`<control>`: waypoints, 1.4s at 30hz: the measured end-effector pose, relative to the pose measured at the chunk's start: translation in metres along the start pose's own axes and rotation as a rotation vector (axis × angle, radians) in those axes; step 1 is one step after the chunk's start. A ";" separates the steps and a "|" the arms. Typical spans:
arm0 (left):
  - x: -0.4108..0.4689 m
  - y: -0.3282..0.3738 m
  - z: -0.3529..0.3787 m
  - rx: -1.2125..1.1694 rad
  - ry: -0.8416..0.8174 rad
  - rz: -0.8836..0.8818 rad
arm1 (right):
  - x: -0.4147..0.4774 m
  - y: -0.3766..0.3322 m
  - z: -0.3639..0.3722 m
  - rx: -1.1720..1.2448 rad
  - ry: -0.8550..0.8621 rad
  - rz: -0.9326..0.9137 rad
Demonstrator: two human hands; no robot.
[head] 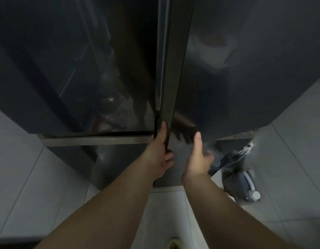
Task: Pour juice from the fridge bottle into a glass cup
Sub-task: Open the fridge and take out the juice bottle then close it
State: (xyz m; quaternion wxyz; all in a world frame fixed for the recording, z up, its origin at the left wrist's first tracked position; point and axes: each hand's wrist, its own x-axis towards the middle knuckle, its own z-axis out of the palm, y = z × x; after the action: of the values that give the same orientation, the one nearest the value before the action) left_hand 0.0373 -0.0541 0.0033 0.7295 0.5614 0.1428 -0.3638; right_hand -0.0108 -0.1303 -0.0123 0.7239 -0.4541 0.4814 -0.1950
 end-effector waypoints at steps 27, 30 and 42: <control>-0.185 0.097 0.128 0.407 -0.423 1.095 | -0.175 -0.173 -0.118 -1.206 0.778 -1.839; -0.194 0.101 0.148 0.616 -0.477 1.245 | -0.180 -0.206 -0.124 -1.225 0.716 -1.778; -0.191 0.053 0.274 1.390 -0.089 1.776 | -0.114 -0.260 -0.263 -1.231 0.704 -1.744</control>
State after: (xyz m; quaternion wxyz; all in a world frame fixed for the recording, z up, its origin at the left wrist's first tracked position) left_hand -0.1132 -0.2304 0.2492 0.2638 0.7349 -0.5665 0.2634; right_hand -0.2531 -0.3054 0.2343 -0.1837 -0.8355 0.1912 -0.4813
